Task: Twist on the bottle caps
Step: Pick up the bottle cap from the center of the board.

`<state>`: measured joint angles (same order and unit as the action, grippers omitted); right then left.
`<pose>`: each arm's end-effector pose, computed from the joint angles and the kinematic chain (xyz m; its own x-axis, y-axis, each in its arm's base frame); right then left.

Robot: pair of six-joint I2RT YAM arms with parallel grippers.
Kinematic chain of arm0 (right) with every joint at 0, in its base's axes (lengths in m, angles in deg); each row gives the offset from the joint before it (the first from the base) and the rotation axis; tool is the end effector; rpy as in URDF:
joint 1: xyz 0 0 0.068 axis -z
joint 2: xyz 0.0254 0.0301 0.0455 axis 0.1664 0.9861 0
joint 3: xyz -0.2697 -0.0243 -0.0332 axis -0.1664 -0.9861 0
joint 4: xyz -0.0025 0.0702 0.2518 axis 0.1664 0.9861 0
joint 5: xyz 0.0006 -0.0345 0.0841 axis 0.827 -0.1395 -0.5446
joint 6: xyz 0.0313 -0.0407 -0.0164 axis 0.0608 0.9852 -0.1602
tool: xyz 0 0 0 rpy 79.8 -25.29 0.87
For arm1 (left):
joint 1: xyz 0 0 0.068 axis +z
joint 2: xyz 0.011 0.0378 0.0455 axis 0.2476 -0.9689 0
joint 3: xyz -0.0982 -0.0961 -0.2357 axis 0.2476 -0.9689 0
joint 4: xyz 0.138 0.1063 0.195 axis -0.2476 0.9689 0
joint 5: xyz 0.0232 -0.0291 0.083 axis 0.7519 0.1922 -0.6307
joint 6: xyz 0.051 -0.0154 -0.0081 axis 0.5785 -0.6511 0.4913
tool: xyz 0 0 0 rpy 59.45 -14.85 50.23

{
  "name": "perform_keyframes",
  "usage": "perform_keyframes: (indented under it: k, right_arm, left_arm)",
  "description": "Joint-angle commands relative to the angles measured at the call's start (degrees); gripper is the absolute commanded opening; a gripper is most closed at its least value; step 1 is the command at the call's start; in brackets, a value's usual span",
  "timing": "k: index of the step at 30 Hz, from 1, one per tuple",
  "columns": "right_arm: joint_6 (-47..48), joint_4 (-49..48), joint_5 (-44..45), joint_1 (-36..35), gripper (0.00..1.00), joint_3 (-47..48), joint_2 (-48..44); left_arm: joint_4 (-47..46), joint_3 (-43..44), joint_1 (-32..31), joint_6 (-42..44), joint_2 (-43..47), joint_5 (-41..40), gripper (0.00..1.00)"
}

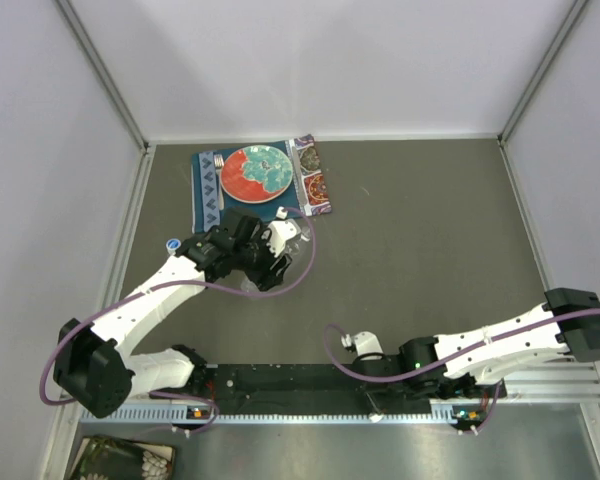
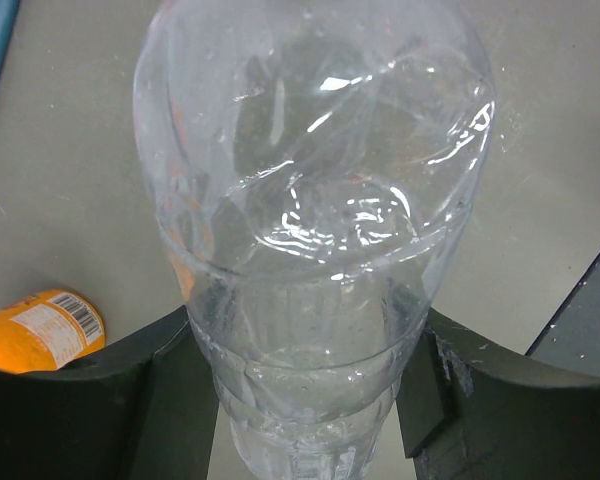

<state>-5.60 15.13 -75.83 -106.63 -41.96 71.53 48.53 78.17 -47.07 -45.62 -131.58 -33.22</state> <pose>-0.0196 0.1756 0.1601 -0.8483 -0.4972 -0.1819 -0.5292 0.8067 0.2628 0.1981 -0.1402 0.2627 -0.4152 0.6152 -0.6701 0.8431 0.5370 -0.0294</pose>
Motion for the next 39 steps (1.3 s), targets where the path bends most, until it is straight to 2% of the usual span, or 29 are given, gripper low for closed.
perform_keyframes:
  k: [1, 4, 6, 7, 17, 21, 22, 24, 25, 27, 28, 32, 39]
  right_arm:
    - [-0.92, -1.90, 0.17, -1.21, 0.21, -0.64, -0.56]
    - [-0.92, -1.29, 1.67, -1.21, 0.14, -0.03, -1.36]
    - [-0.66, -0.24, 3.86, -1.29, 0.01, 0.85, -1.89]
    - [-0.49, 0.99, 4.92, -1.29, 0.00, 2.16, -2.15]
    - [4.42, 9.61, 16.87, 2.04, 0.00, 10.60, -5.05]
    - [8.12, 10.05, 14.97, 6.26, 0.00, 11.40, -7.77]
    - [8.91, 10.14, 13.73, 6.35, 0.14, 11.05, -8.47]
    - [8.92, 10.32, 9.44, 6.09, 0.32, 10.00, -10.40]
    - [8.66, 10.23, 8.45, 6.09, 0.46, 8.95, -12.59]
    - [7.87, 9.79, 7.05, 4.16, 0.54, 8.33, -14.71]
    - [8.04, 8.57, 6.08, 3.81, 0.62, 7.63, -16.46]
    - [8.92, 8.38, 6.51, -0.67, 0.66, 7.79, -16.05]
    - [5.15, 13.03, 7.38, -5.07, 0.61, 8.15, -5.41]
  left_arm:
    - [-0.84, 2.86, -0.14, -0.75, 1.21, 0.96, 0.33]
    - [-0.67, 2.86, -0.14, -0.58, 1.30, 0.78, 0.33]
    - [-0.58, 2.94, -0.14, -0.23, 1.56, 0.43, 0.33]
    - [-0.58, 2.94, -0.14, -0.22, 1.65, 0.26, 0.33]
    - [-0.57, 2.94, -0.14, 0.48, 2.00, -0.27, 0.33]
    - [-0.14, 3.56, -0.14, 0.48, 2.00, -0.36, 0.33]
    - [-0.05, 3.65, -0.14, 0.65, 2.09, -0.44, 0.33]
    - [0.04, 3.82, -0.14, 1.01, 2.53, -0.53, 0.33]
    - [-0.05, 3.82, -0.14, 1.09, 2.61, -0.53, 0.33]
    - [-0.05, 3.65, -0.14, 1.18, 2.44, -0.27, 0.33]
    - [-0.14, 3.73, -0.14, 1.18, 2.44, -0.18, 0.33]
    - [0.04, 4.00, -0.14, 1.27, 2.35, -0.01, 0.33]
    - [0.39, 4.17, -0.05, 0.57, 2.44, 0.96, 0.33]
